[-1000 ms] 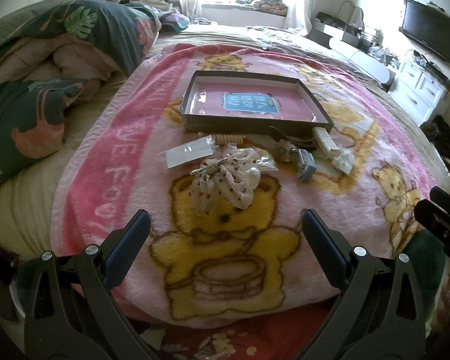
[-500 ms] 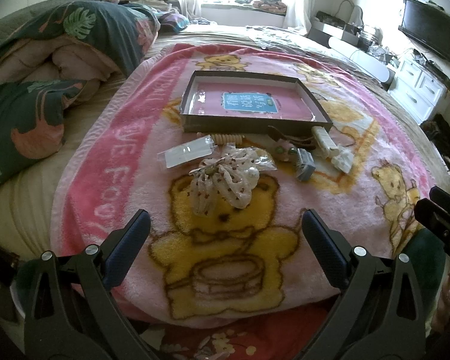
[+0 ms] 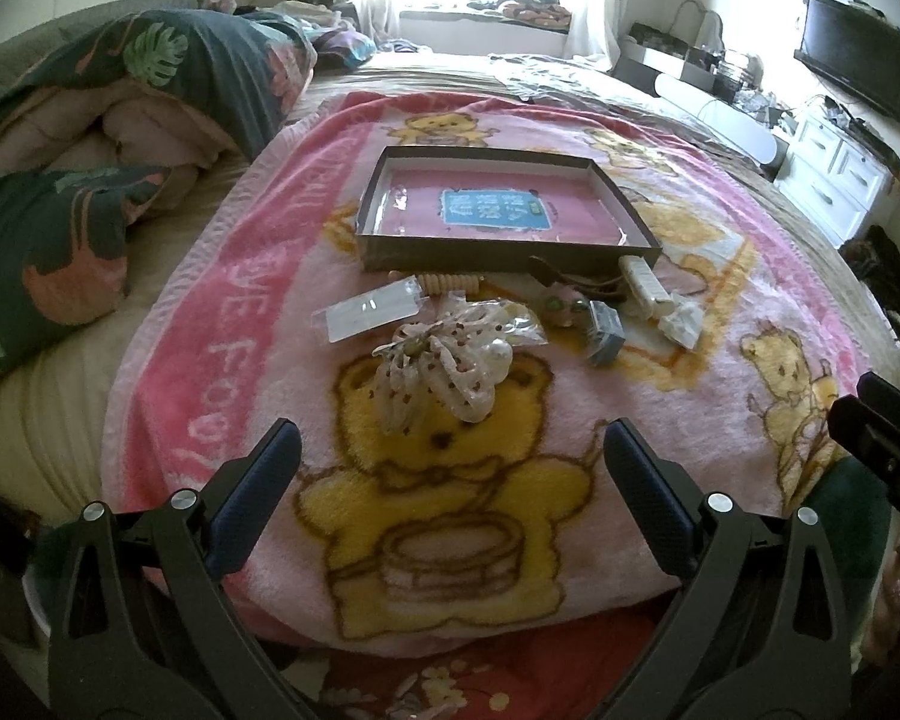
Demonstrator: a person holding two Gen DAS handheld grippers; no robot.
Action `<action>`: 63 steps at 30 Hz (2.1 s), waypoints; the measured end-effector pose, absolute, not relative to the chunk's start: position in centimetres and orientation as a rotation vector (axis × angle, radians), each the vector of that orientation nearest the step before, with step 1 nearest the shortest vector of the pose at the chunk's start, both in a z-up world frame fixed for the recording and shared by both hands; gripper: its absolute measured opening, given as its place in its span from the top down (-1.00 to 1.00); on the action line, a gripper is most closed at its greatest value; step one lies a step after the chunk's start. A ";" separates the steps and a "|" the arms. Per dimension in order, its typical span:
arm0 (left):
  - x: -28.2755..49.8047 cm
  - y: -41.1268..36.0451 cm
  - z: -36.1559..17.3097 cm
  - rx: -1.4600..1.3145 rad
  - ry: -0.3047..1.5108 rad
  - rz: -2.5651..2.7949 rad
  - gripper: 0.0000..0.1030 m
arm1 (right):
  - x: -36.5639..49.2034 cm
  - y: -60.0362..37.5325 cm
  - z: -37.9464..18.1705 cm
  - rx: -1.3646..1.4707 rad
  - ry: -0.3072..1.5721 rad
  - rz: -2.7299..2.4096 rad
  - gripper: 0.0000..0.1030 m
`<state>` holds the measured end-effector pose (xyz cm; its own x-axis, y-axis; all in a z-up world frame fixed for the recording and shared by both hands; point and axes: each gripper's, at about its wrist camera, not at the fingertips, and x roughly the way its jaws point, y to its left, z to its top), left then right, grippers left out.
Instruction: Organize jewelry
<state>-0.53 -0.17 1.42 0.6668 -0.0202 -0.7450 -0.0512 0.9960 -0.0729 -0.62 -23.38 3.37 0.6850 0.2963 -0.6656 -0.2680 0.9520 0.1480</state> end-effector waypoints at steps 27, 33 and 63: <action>1.9 4.3 1.1 -0.127 0.864 0.094 -0.84 | 5.1 -25.8 3.6 0.050 0.754 0.282 -0.92; 3.3 4.5 -0.1 -0.126 0.925 0.024 -0.84 | 7.7 -25.2 2.9 0.014 0.770 0.282 -0.92; 9.0 3.2 -4.2 -0.082 0.973 -0.183 0.67 | 20.6 -20.9 -6.2 -0.063 1.030 0.286 -0.10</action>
